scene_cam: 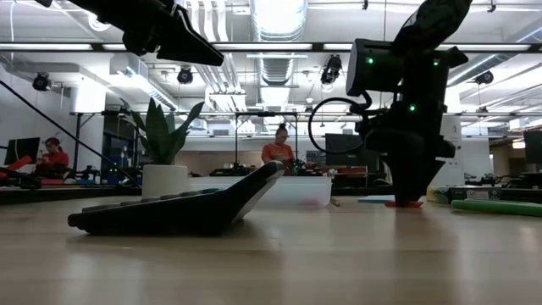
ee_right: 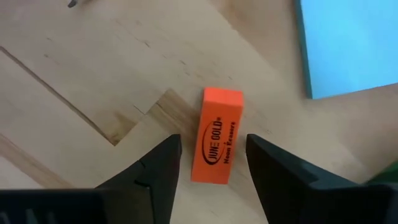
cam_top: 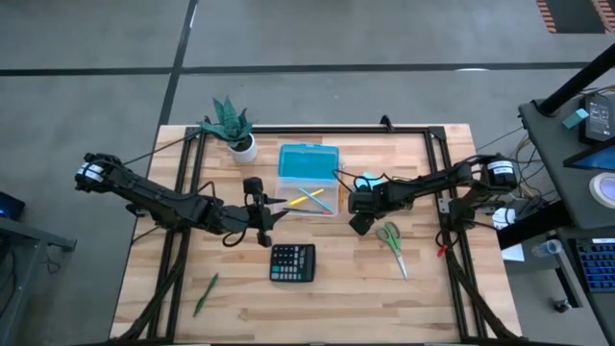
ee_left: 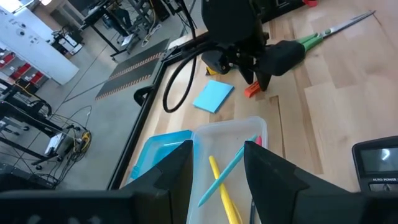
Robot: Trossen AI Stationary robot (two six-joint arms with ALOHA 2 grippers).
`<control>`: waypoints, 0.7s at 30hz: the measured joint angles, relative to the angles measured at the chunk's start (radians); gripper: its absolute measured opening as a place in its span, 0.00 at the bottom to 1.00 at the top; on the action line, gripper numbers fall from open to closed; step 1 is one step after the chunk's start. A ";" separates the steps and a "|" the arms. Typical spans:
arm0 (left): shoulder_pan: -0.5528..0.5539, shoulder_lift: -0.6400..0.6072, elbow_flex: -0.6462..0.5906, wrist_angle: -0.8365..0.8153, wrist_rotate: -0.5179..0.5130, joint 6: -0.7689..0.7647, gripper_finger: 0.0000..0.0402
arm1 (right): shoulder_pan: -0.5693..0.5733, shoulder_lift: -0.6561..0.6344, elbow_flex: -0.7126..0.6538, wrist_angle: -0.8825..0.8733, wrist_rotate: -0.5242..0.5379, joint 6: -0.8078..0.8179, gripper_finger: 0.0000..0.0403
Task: Pack school essentials
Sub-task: Put the orange eraser into the supply box
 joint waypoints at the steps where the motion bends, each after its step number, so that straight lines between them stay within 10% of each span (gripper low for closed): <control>1: 0.000 0.000 0.000 0.001 0.000 0.000 0.31 | 0.000 0.006 0.000 0.002 0.000 -0.002 0.43; 21: 0.000 0.000 -0.004 0.004 0.000 -0.001 0.31 | 0.001 0.021 -0.001 0.021 0.004 -0.049 0.10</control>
